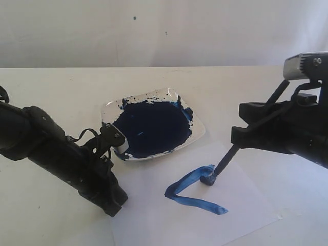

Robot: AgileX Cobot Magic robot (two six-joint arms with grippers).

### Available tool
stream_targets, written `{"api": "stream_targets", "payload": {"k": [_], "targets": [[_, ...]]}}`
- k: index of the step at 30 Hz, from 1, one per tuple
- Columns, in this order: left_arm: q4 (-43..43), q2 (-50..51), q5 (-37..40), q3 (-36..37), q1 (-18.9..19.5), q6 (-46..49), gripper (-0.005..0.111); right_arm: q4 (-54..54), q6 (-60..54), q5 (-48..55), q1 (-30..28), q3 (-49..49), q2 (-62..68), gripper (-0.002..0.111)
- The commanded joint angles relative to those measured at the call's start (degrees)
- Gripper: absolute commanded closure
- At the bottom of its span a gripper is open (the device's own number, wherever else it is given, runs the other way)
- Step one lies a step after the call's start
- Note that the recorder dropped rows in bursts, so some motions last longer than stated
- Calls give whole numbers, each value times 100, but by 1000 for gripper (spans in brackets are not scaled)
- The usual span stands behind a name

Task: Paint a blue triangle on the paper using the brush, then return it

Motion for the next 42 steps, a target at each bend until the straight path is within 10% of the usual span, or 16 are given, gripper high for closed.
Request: {"api": "stream_targets", "payload": {"k": [1, 26, 42], "targets": [[-44, 38, 163, 25, -32, -6, 107, 8, -61, 219, -47, -1, -184, 108], [-44, 38, 163, 25, -32, -6, 107, -197, -205, 1248, -47, -139, -1238, 108], [-44, 38, 163, 25, -32, -6, 107, -2309, 1175, 3240, -47, -1723, -250, 108]]}}
